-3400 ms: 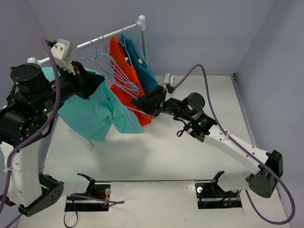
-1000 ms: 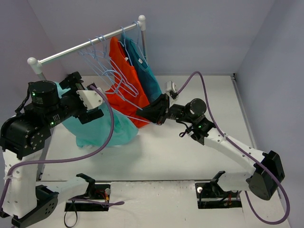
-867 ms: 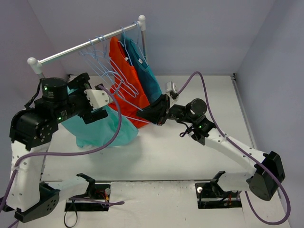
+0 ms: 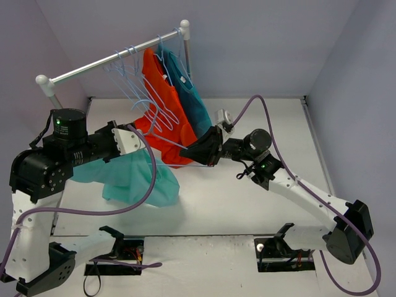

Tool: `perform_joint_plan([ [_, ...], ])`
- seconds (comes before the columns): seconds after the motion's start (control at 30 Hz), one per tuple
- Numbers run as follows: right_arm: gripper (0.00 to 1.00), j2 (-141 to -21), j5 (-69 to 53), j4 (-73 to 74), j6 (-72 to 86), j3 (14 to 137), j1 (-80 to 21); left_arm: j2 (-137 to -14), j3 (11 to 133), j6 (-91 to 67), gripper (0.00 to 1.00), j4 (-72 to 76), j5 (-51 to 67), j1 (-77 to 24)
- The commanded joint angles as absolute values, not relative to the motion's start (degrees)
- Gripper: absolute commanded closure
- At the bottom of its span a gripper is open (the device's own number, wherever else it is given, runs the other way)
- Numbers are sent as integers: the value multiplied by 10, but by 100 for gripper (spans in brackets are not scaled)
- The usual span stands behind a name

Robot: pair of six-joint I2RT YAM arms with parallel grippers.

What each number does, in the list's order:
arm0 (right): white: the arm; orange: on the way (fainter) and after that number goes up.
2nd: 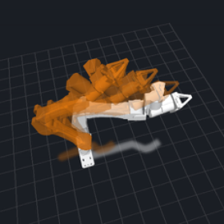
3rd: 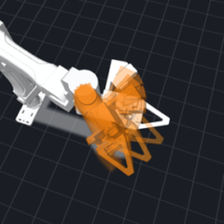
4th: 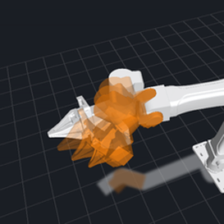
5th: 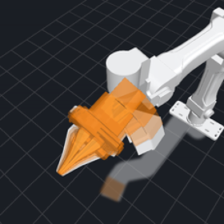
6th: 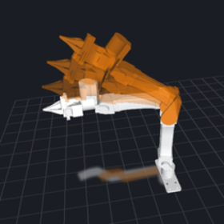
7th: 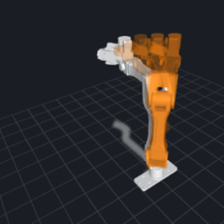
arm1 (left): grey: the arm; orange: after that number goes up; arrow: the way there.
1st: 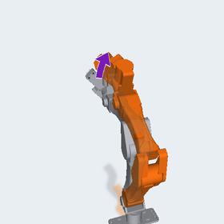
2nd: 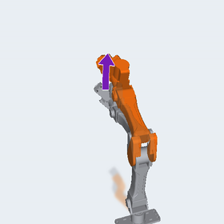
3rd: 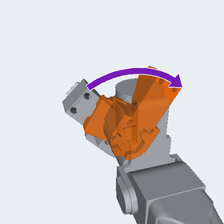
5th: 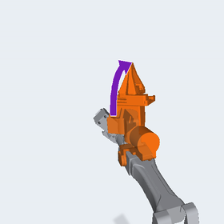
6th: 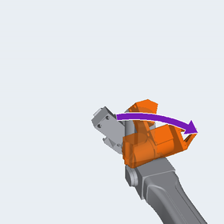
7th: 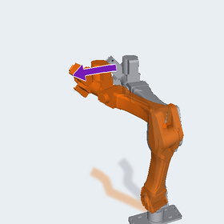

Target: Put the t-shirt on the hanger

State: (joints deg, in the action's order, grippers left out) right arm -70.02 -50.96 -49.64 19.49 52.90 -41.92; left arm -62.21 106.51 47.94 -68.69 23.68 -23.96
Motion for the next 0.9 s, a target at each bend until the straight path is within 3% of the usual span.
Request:
perform_joint_plan([
  [0.0,100,-683,-496,-552,194,550,-412,-615,1066,438,99,-648,333,-238],
  [0.1,100,-689,-496,-549,193,555,-412,-618,1061,430,84,-648,353,-238],
  [0.37,100,-696,-484,-529,174,554,-412,-634,1076,424,81,-648,378,-238],
  [0.43,100,-697,-480,-524,168,554,-412,-635,1073,424,84,-647,378,-238],
  [0.53,100,-696,-474,-513,162,555,-412,-635,1057,427,100,-647,378,-239],
  [0.63,99,-693,-446,-488,152,559,-412,-631,1033,417,100,-631,362,-238],
  [0.8,47,-663,-332,-382,131,556,-406,-599,968,358,100,-529,296,-238],
  [0.87,39,-649,-290,-348,127,555,-406,-583,948,342,100,-504,279,-238],
])
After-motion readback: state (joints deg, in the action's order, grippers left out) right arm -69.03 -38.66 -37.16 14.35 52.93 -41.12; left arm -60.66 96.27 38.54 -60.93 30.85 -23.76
